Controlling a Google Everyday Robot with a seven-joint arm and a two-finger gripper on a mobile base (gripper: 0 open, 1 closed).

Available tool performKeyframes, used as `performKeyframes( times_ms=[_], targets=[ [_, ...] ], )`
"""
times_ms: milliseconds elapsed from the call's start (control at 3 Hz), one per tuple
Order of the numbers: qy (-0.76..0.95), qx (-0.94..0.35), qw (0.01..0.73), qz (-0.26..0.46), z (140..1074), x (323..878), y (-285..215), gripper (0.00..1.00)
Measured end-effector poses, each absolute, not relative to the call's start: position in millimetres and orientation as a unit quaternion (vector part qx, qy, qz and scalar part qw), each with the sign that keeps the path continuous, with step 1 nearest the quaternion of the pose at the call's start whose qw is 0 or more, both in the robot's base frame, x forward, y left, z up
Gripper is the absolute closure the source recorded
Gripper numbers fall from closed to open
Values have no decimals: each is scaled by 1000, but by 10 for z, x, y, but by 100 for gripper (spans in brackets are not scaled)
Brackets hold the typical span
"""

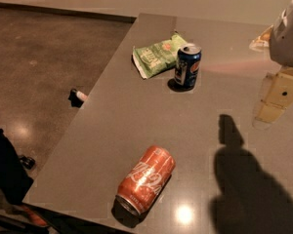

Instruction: Place coke can upright

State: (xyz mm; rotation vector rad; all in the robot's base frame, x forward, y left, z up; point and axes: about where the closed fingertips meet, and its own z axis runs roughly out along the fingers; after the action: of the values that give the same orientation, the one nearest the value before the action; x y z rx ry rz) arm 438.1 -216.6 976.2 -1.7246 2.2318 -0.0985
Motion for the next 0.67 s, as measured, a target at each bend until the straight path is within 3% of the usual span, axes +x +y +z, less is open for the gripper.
performKeyframes(
  times_ms=[667],
  targets=[
    [764,-624,164,-26,9769,4416,-2049,0]
  ],
)
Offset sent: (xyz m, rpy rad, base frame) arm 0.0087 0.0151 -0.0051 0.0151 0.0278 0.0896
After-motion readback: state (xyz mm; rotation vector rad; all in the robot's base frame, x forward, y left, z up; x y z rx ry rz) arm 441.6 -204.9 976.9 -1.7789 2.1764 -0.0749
